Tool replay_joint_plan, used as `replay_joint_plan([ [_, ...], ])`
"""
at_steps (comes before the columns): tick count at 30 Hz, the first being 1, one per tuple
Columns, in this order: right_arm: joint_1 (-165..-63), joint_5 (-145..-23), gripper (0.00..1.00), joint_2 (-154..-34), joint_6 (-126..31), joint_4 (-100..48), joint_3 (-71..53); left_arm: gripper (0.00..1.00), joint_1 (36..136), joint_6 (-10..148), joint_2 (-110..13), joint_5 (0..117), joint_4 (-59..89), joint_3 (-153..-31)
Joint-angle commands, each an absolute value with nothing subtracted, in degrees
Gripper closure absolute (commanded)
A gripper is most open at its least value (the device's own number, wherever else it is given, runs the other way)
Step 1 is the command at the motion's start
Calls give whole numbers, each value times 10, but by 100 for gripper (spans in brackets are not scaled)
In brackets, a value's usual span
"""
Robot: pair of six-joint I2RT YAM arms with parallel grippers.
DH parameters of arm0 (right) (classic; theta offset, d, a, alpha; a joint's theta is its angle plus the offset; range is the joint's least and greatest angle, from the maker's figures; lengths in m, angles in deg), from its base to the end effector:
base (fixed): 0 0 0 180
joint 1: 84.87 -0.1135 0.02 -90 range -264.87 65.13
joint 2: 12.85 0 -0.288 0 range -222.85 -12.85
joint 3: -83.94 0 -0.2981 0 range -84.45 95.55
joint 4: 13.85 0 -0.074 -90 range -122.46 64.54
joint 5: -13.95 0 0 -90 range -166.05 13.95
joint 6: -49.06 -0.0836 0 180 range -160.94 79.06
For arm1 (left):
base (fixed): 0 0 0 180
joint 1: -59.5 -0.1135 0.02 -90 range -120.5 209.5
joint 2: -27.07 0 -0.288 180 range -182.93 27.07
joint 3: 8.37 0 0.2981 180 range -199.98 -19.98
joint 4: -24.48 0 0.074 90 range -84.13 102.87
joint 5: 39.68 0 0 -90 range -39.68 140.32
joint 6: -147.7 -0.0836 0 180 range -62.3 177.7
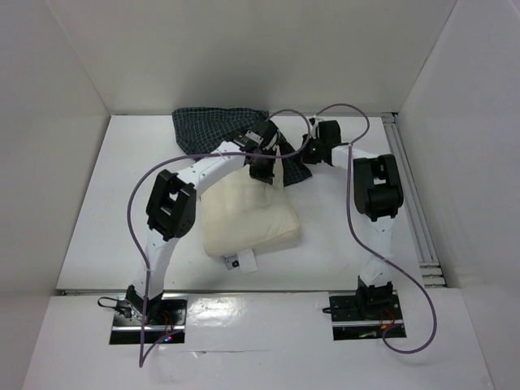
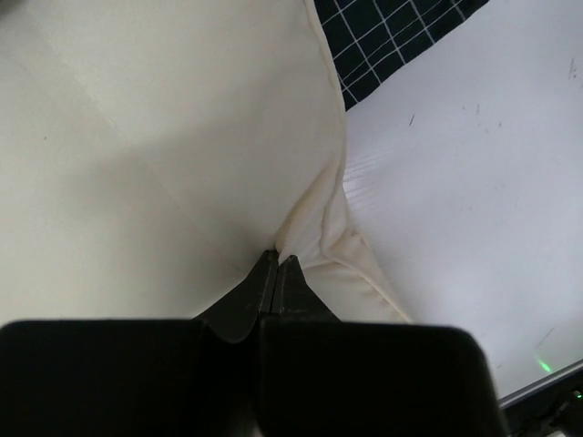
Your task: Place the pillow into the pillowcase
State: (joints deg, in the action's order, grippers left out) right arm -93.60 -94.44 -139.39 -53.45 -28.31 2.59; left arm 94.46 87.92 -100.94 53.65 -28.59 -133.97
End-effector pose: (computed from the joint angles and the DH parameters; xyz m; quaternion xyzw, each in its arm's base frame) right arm 0.5577 0.1123 0.1022 -0.0347 0.9047 0.2172 0.3650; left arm 0.4762 -0.3389 0.1981 0.0481 0.9534 -0.1831 0.2349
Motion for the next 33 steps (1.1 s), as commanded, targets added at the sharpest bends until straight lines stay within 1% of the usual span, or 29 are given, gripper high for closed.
replay_joint_plan([
  [1, -933, -1009, 100, -1397, -548, -243, 22, 100, 919, 884, -965, 510, -255, -1332],
  [5, -933, -1060, 100, -1324, -585, -204, -45, 100, 909, 894, -927, 488, -249, -1344],
  [7, -943, -1075, 100, -1257, -595, -211, -50, 100, 909, 900, -913, 471, -249, -1357],
  [10, -983, -1058, 100, -1160, -602, -264, -55, 100, 896, 914, -920, 430, -313, -1447],
  [11, -1009, -1058, 100, -1140, -602, -275, -55, 100, 896, 914, -920, 420, -329, -1499],
  [13, -1037, -1079, 100, -1090, -602, -313, -55, 100, 888, 914, -929, 405, -355, -1538],
  [14, -1068, -1085, 100, -1073, -602, -319, -55, 100, 888, 914, -935, 389, -362, -1559],
  [15, -1082, -1090, 100, -1041, -607, -335, -74, 100, 882, 919, -935, 389, -362, -1559],
  [16, -1115, -1090, 100, -1023, -612, -335, -86, 100, 876, 924, -935, 389, -362, -1559],
  [18, -1144, -1101, 100, -995, -628, -348, -116, 100, 876, 940, -924, 382, -362, -1543],
  [20, -1181, -1101, 100, -960, -634, -390, -128, 100, 876, 948, -904, 368, -347, -1504],
  [22, -1199, -1071, 100, -926, -639, -420, -160, 100, 876, 957, -870, 368, -328, -1479],
  [25, -1199, -1014, 100, -897, -639, -435, -226, 100, 876, 973, -833, 373, -296, -1443],
  [28, -1179, -998, 100, -897, -646, -419, -263, 100, 876, 978, -819, 394, -270, -1419],
  [30, -1179, -998, 100, -906, -646, -401, -263, 100, 876, 978, -814, 400, -269, -1414],
  [33, -1179, -985, 100, -943, -646, -379, -230, 100, 876, 978, -807, 421, -263, -1399],
])
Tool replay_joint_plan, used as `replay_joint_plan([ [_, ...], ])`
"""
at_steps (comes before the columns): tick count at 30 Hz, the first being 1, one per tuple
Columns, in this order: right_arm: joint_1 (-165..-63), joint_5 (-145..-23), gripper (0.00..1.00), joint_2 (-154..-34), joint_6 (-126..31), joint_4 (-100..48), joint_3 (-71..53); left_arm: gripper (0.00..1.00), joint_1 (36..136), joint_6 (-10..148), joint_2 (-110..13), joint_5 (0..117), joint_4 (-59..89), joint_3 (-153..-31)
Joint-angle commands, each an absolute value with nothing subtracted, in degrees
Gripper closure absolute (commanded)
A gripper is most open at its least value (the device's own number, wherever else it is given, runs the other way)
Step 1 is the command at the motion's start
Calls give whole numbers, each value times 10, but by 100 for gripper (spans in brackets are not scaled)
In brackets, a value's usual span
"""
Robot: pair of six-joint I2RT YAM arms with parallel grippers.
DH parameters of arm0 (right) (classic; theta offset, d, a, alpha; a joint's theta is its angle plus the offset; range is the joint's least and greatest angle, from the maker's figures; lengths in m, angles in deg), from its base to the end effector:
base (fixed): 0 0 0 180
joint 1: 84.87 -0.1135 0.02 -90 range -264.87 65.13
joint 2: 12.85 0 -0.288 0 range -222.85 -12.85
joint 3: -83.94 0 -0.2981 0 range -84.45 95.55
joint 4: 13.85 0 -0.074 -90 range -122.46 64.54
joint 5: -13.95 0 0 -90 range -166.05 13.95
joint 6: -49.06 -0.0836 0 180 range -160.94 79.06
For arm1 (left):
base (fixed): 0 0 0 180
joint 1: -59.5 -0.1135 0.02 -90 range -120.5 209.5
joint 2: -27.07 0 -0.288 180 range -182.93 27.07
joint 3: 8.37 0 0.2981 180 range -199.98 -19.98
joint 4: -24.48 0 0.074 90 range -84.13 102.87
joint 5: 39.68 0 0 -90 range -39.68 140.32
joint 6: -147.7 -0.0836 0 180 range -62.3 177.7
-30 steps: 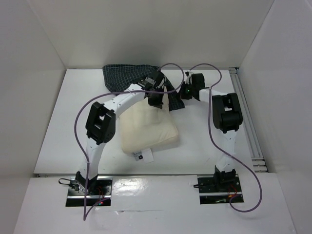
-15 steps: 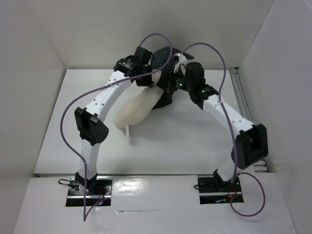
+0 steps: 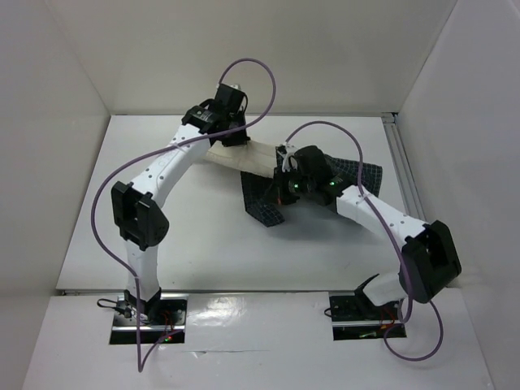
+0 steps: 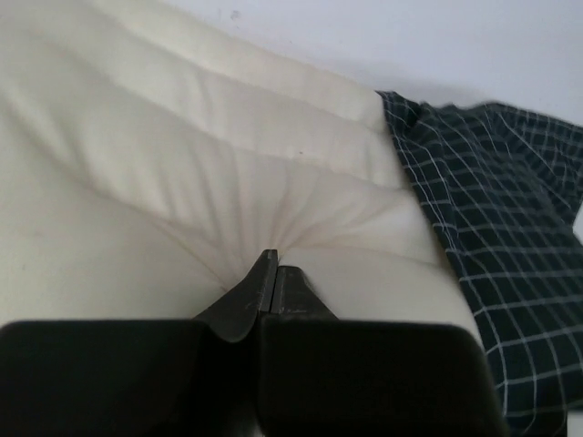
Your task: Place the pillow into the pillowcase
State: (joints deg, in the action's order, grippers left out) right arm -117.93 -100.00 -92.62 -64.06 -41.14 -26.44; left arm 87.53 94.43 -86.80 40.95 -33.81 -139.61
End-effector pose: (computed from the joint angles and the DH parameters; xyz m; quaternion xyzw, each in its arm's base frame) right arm 0.3014 0.2367 0.2530 -0.1675 0.8659 0.3681 0.2945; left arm 0.4824 -0.2414 0.3634 -0.1026 0.9014 -0.1589 0.3894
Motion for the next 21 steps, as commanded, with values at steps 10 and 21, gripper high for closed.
replay_joint_plan([
  [10, -1219, -1085, 100, -1029, -700, -208, -143, 100, 899, 1008, -752, 419, -226, -1292],
  [21, -1242, -1031, 100, -920, -665, -286, -218, 100, 905, 1026, -737, 406, -198, -1254],
])
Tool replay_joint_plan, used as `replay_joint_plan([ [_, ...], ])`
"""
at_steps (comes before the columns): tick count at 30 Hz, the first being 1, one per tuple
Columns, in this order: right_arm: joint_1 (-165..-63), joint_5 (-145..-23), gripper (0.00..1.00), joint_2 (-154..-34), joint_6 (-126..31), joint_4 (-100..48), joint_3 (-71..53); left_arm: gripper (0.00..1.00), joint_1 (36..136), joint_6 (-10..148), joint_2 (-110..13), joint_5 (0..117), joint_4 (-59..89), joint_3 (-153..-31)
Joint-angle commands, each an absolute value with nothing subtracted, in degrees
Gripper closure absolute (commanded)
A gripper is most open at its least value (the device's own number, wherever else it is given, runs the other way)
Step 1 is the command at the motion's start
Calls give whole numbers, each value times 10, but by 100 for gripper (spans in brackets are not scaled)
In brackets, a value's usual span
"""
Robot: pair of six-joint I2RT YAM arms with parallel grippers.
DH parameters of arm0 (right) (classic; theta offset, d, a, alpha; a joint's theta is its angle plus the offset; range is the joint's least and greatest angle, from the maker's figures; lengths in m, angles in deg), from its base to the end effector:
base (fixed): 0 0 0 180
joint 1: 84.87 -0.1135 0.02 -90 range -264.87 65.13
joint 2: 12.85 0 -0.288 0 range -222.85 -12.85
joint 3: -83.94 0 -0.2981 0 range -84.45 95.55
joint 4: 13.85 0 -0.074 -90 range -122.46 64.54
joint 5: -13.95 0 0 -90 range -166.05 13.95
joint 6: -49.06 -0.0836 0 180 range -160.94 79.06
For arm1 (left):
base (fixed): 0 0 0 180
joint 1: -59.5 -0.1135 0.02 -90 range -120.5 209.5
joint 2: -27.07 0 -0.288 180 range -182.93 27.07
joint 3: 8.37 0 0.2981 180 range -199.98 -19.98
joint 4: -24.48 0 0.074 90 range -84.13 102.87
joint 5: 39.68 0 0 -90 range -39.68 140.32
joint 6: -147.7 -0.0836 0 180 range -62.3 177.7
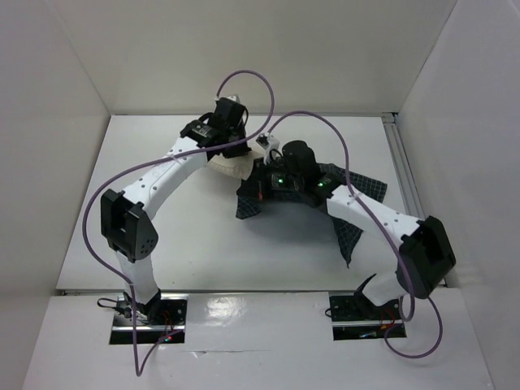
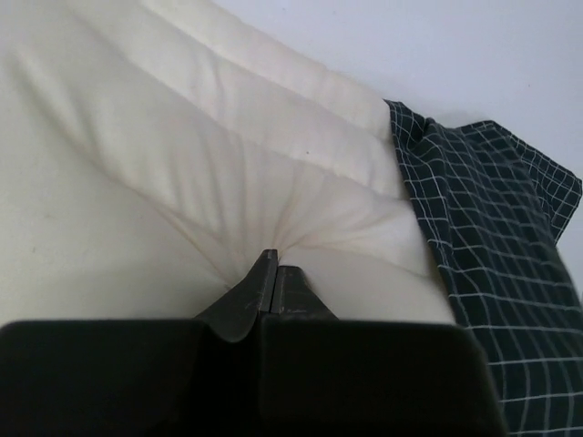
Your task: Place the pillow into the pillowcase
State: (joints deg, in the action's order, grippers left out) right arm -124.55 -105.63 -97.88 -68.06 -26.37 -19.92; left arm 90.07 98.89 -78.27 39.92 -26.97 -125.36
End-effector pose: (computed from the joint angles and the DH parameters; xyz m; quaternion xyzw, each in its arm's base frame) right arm 0.3016 0.3039 0.3008 -0.2303 0.7782 0.4760 0.3387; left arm 0.4452 -0.2455 0.3514 -0.1217 0.8944 -0.1811 0.3904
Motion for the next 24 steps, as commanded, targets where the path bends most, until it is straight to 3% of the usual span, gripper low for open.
replay_joint_plan([
  [1, -1242, -1031, 100, -900, -665, -286, -241, 100, 905, 1031, -737, 406, -198, -1245],
  [3, -1242, -1016, 100, -899, -670, -296, -261, 100, 910, 1031, -737, 424, -179, -1234],
  [7, -1248, -948, 63, -912, -641, -424, -253, 100, 923, 1010, -731, 442, -186, -1205],
  [8, -1248, -935, 50, -879, -641, -440, -263, 100, 923, 1005, -726, 443, -191, -1199],
  [9, -1248, -917, 40, -856, -646, -440, -270, 97, 923, 1000, -726, 443, -210, -1191],
  [10, -1248, -883, 33, -834, -653, -446, -277, 89, 918, 1000, -721, 443, -215, -1191],
  [11, -1248, -865, 19, -801, -653, -468, -277, 78, 908, 988, -714, 449, -215, -1191],
  [12, -1242, -849, 19, -790, -653, -484, -272, 53, 908, 977, -708, 450, -224, -1191],
  [15, -1242, -784, 19, -785, -658, -562, -230, 31, 893, 965, -692, 450, -236, -1210],
  [18, -1242, -717, 22, -764, -681, -598, -210, 31, 880, 941, -692, 444, -236, -1240],
  [22, -1237, -547, 42, -745, -788, -669, -210, 31, 839, 906, -719, 468, -223, -1264],
  [23, -1218, -524, 42, -745, -833, -690, -210, 29, 832, 899, -755, 468, -223, -1277],
  [24, -1207, -495, 39, -755, -854, -726, -210, 20, 827, 885, -777, 458, -218, -1283],
])
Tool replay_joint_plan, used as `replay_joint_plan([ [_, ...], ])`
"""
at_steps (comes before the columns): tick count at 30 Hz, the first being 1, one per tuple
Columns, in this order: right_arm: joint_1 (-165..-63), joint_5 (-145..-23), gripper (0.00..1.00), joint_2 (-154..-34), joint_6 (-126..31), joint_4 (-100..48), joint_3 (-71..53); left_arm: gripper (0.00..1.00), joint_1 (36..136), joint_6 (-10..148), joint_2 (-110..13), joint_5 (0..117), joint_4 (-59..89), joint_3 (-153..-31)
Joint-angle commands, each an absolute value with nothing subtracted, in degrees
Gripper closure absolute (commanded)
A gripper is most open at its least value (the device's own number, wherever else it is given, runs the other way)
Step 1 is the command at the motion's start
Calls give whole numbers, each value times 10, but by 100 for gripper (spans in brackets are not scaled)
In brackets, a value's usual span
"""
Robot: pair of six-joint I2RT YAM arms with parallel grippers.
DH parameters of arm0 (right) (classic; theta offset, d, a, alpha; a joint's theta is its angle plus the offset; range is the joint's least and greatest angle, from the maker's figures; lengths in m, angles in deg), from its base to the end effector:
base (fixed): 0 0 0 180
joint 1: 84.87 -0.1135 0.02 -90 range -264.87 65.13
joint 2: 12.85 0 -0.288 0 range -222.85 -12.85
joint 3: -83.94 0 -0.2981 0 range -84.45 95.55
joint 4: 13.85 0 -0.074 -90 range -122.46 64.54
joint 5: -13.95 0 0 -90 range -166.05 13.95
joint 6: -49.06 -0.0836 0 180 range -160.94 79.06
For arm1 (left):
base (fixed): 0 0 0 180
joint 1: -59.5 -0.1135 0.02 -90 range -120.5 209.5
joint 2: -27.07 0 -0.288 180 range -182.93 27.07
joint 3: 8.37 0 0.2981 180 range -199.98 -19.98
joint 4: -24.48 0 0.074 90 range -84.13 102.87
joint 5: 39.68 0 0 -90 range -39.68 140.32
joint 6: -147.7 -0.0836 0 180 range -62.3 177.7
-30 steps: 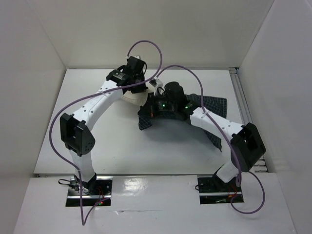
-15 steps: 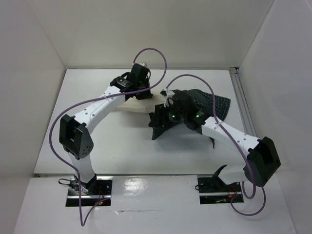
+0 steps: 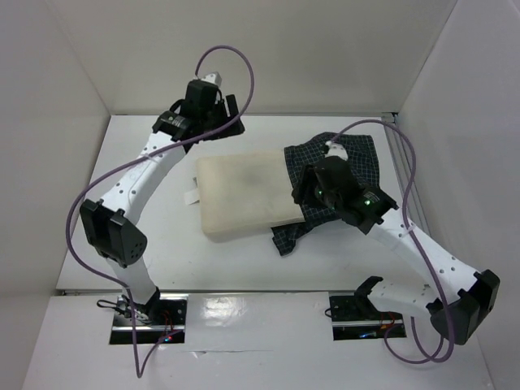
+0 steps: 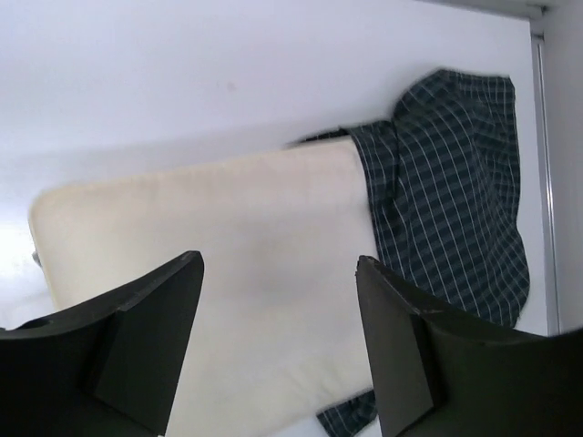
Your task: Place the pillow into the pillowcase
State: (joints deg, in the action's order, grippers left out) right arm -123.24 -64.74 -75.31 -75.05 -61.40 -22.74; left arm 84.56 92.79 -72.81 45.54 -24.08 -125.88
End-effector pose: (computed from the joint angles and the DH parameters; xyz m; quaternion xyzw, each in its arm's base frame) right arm 0.2490 0.1763 0.3318 0.0111 0.8904 0.1929 0.4121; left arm 0.4454 -0.2006 0.4067 -0.0965 0.8642 -0.2154 0.4444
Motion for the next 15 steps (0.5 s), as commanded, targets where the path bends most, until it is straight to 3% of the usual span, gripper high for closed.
replay_joint_plan([
  [1, -1195, -495, 36, -769, -868, -739, -216, 18, 814, 875, -803, 458, -218, -1295],
  [3, -1165, -490, 31, -783, -916, -762, -221, 16, 802, 869, -854, 451, -231, -1335],
  [7, -1122, -549, 31, -791, -946, -716, -277, 12, 767, 869, -953, 479, -231, -1342],
  [10, -1085, -635, 37, -781, -946, -629, -357, 16, 759, 874, -978, 572, -197, -1294],
  [11, -1062, -684, 39, -802, -925, -532, -385, 29, 754, 886, -978, 600, -186, -1261],
  [15, -1041, -706, 40, -879, -881, -466, -375, 67, 754, 919, -876, 643, -110, -1080],
])
